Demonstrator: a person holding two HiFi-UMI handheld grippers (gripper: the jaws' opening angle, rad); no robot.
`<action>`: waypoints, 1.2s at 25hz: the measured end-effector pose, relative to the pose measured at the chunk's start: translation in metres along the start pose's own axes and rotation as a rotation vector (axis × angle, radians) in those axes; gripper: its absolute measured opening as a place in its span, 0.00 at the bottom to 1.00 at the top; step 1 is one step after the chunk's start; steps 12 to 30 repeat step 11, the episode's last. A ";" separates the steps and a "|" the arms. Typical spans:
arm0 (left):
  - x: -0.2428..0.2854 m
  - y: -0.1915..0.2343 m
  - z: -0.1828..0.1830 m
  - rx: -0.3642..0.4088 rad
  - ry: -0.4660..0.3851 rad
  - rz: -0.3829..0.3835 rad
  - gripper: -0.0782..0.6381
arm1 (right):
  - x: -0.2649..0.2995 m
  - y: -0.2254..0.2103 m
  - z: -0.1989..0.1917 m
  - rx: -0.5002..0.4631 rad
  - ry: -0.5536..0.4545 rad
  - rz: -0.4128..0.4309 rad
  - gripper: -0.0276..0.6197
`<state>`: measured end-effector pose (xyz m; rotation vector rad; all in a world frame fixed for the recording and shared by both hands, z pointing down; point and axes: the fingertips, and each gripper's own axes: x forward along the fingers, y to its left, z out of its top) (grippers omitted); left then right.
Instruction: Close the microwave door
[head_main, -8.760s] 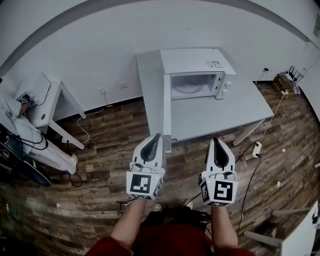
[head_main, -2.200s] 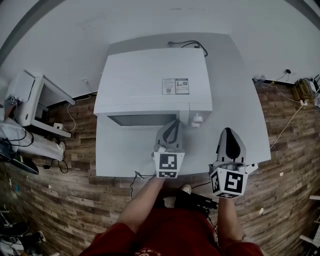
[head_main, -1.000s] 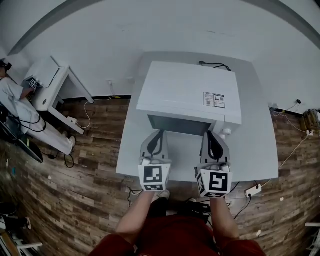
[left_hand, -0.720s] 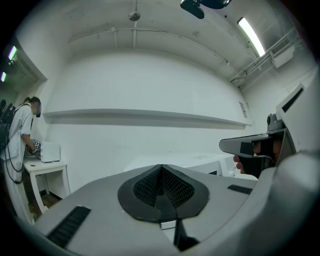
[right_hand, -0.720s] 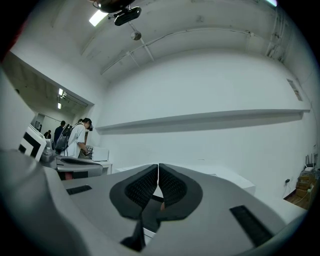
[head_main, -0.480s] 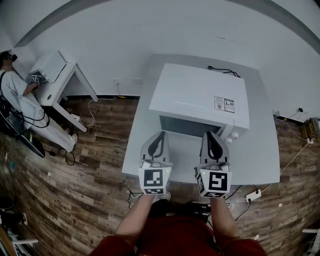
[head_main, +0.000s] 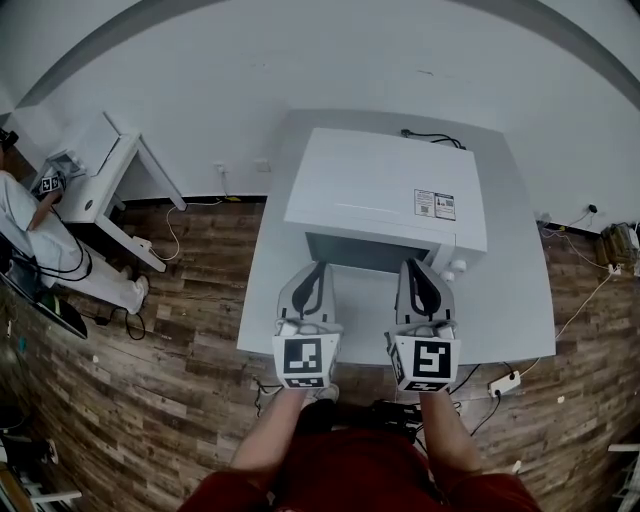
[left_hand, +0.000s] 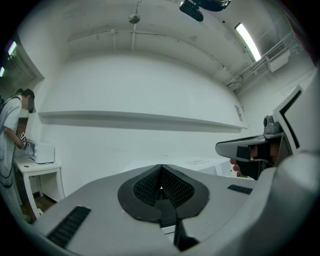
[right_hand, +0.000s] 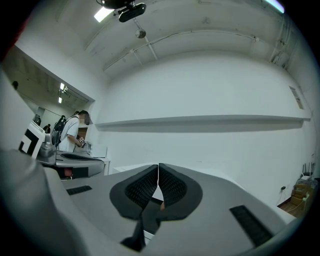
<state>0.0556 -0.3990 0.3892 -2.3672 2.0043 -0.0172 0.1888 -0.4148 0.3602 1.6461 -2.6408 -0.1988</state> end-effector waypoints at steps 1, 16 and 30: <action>0.001 -0.001 0.000 0.001 0.000 -0.001 0.15 | 0.000 -0.001 0.000 -0.001 0.000 -0.003 0.09; 0.003 -0.006 0.006 0.009 -0.012 -0.007 0.15 | -0.003 -0.010 -0.002 0.006 -0.003 -0.025 0.09; 0.003 -0.006 0.006 0.009 -0.012 -0.007 0.15 | -0.003 -0.010 -0.002 0.006 -0.003 -0.025 0.09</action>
